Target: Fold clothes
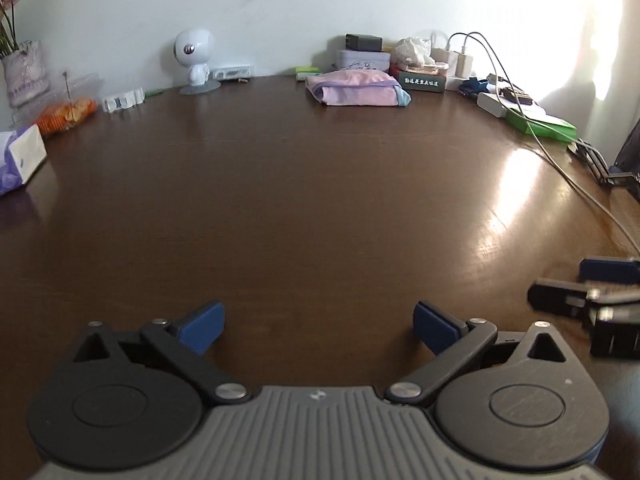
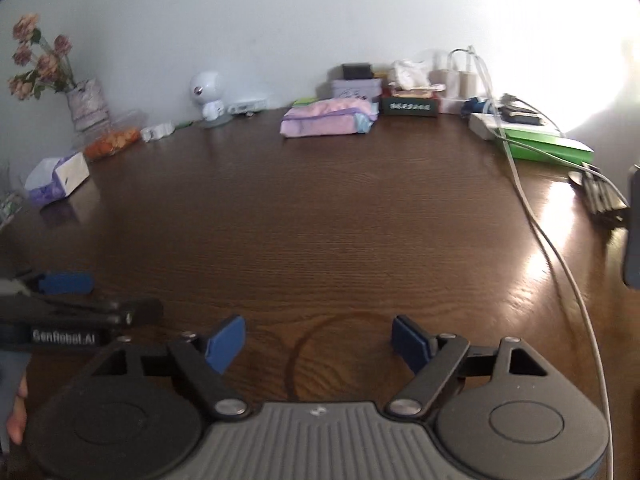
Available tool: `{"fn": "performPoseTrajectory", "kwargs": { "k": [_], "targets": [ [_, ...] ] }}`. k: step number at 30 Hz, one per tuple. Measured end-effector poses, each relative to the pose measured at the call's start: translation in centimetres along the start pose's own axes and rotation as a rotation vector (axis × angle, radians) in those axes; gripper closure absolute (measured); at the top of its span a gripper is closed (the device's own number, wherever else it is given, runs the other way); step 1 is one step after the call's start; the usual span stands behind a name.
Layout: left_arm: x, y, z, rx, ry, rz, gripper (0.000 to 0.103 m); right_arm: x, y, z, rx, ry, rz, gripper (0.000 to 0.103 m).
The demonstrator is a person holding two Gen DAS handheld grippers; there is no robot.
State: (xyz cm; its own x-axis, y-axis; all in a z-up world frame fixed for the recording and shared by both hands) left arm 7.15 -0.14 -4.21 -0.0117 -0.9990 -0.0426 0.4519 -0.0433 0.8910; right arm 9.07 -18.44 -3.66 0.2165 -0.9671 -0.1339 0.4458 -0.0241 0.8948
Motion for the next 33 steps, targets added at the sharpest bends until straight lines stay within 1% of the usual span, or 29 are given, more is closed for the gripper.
{"fn": "performPoseTrajectory", "kwargs": {
  "k": [1, 3, 4, 5, 6, 8, 33],
  "targets": [
    [0.2, -0.2, 0.4, 0.02, 0.011, -0.017, 0.001, 0.0, -0.2, 0.1, 0.008, -0.019, 0.007, 0.013],
    [0.3, -0.5, 0.9, 0.035, 0.009, -0.018, 0.001, 0.0, -0.7, 0.2, 0.022, -0.056, 0.023, 0.008],
    [0.2, -0.6, 1.0, 0.039, 0.004, -0.012, 0.001, -0.2, -0.8, -0.1, 0.019, -0.073, 0.046, 0.003],
    [0.2, -0.7, 1.1, 0.042, -0.001, -0.005, 0.001, -0.5, -1.0, -0.3, 0.017, -0.091, 0.069, 0.0],
    [0.0, -0.7, 1.0, 0.041, 0.0, 0.008, 0.001, -0.8, -1.1, -0.5, 0.015, -0.105, 0.087, 0.0],
    [-0.2, -0.7, 0.9, 0.035, -0.002, 0.028, 0.001, -1.0, -1.1, -0.5, 0.017, -0.103, 0.079, 0.0],
    [-0.2, -0.7, 0.8, 0.033, -0.003, 0.032, 0.001, -0.9, -1.5, -0.5, 0.017, -0.114, 0.076, 0.0]
  ]
}}
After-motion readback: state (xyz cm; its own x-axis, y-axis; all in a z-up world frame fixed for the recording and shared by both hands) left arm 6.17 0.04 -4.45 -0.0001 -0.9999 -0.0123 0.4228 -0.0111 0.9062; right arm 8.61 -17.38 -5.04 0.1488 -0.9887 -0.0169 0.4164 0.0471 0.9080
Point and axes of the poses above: each gripper's, at about its wrist camera, not at the fingertips, and z roughly against the way its jaws point, x to its right, y to its top, the point moved 7 cm from there along -z, roughly the way its jaws point, and after that the axes turned 15 degrees about x, right-handed, at the moved point
